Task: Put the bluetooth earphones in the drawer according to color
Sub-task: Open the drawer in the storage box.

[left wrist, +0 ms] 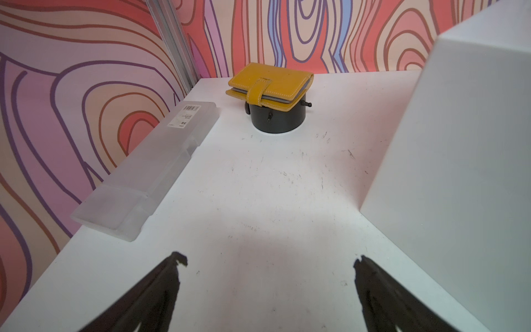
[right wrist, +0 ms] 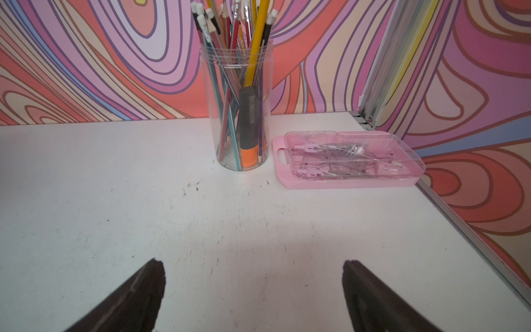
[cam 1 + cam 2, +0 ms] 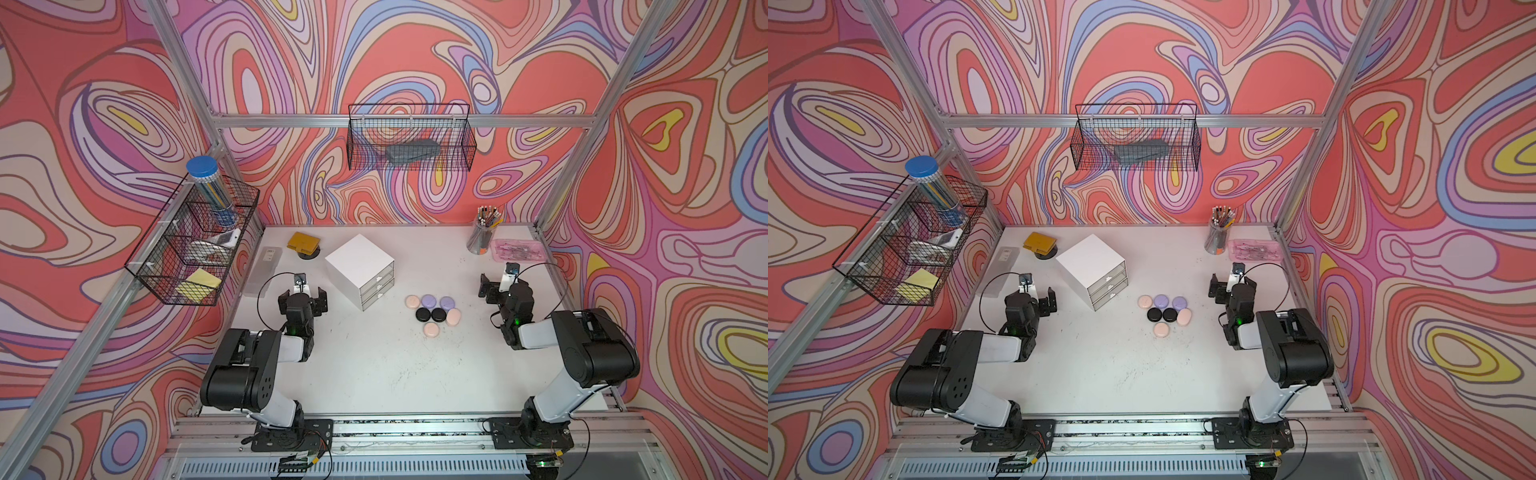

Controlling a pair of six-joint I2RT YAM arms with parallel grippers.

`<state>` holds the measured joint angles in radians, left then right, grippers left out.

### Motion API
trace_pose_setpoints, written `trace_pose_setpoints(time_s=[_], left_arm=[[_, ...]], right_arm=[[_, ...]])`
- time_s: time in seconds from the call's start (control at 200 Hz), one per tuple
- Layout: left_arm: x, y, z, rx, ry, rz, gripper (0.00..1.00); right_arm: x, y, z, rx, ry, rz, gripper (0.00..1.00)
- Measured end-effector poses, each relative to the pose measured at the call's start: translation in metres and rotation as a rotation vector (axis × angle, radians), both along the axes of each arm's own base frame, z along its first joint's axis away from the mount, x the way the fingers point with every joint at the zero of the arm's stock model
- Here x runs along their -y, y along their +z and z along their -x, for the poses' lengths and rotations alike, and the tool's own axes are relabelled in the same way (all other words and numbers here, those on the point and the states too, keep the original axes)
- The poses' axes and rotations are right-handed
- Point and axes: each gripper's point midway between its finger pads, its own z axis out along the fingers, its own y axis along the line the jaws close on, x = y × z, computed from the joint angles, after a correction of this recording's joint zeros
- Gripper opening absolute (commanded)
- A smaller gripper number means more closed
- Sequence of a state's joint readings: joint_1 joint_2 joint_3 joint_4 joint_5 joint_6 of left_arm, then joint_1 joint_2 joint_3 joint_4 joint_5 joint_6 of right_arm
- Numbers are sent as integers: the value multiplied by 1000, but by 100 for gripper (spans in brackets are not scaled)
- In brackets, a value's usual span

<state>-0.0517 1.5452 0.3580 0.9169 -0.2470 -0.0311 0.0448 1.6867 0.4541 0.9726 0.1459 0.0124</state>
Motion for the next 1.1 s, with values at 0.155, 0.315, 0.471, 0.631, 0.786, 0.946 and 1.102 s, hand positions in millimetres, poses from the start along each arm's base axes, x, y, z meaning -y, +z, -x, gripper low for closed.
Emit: trace_pose_setpoints(time_s=[0.155,0.315,0.471,0.631,0.786,0.946,1.102], left_arm=[[-1,3,1,5,10,8,99],[0,6,2,-11,1,9,98],[3,43,-3,29,-16,13,97],[4,95,3,124,-19,31,97],[14,172,-2,241,-68,75,98],[45,227,-9,289,-232,189,99],[80,236,-15,199,-378,279,98]], right_arm=[[4,-1,1,-5,-25,1,97],[5,6,-8,-45,-30,4,96],[3,19,-15,-39,-21,3,96],[0,31,-15,-79,-5,-3,97],[-11,77,-24,-34,45,-62,96],[-26,110,-18,2,110,-177,96],[-44,115,-8,-24,180,-288,96]])
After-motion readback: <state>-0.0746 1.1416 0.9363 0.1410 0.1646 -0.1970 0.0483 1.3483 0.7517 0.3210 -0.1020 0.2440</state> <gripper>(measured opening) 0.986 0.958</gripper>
